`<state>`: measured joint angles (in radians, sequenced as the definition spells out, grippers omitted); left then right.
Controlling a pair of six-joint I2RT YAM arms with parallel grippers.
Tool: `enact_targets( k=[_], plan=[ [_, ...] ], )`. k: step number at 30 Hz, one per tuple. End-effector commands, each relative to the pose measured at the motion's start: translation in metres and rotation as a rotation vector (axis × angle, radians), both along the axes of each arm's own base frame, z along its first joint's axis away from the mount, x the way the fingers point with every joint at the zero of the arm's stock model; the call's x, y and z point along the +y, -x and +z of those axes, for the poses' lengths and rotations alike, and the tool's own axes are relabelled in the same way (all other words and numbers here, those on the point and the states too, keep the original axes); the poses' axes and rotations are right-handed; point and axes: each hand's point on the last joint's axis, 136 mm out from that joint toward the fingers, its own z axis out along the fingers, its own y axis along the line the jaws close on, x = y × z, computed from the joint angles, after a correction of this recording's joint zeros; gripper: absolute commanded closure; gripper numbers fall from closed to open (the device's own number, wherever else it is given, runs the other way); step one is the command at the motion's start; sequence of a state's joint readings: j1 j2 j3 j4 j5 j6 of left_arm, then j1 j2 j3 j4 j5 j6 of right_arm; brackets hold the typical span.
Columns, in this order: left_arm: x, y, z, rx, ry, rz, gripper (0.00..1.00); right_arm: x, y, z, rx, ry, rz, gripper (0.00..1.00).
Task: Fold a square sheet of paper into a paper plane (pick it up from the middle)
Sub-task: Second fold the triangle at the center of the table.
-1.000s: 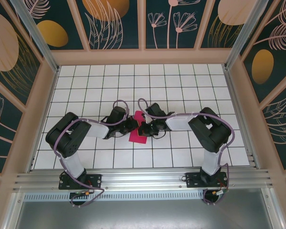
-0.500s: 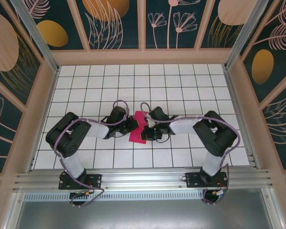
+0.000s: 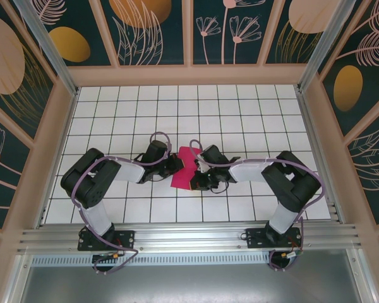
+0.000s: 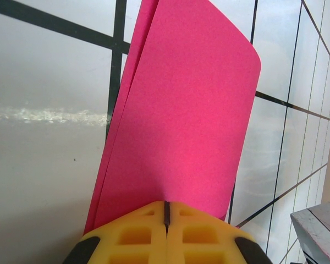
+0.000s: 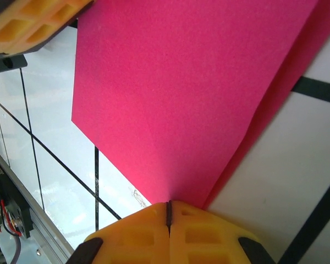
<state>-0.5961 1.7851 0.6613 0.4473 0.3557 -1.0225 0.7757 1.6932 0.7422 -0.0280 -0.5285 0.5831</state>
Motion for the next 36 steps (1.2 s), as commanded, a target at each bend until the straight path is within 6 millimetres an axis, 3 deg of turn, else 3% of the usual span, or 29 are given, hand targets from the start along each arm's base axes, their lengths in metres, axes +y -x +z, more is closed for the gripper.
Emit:
enact_targets(
  k=[1, 12, 16, 19, 20, 22, 26, 36],
  plan=[
    [0.023, 0.013, -0.037, 0.083, -0.136, 0.024, 0.97, -0.013, 0.019, -0.007, 0.064, 0.034, 0.001, 0.93],
    [0.020, 0.011, -0.030, 0.070, -0.124, 0.021, 0.96, -0.014, 0.016, 0.004, 0.037, 0.011, -0.005, 0.93],
    [0.010, 0.007, -0.011, 0.038, -0.058, 0.009, 0.94, -0.009, -0.005, 0.035, -0.067, -0.069, -0.048, 0.89],
    [0.003, 0.000, 0.014, -0.008, -0.017, 0.004, 0.91, -0.017, -0.027, 0.043, -0.122, -0.061, -0.145, 0.83],
    [0.004, -0.002, 0.016, -0.010, -0.023, 0.008, 0.89, -0.018, -0.032, 0.044, -0.128, -0.063, -0.169, 0.80],
    [0.003, -0.008, 0.040, -0.062, -0.013, 0.011, 0.88, -0.019, -0.041, 0.044, -0.139, -0.062, -0.211, 0.78],
    [0.004, -0.011, 0.059, -0.106, -0.025, 0.008, 0.85, -0.011, -0.049, 0.045, -0.126, -0.097, -0.237, 0.71],
    [0.004, -0.002, 0.055, -0.100, -0.021, -0.030, 0.87, -0.015, -0.063, 0.029, -0.120, -0.035, -0.307, 0.59]
  ],
)
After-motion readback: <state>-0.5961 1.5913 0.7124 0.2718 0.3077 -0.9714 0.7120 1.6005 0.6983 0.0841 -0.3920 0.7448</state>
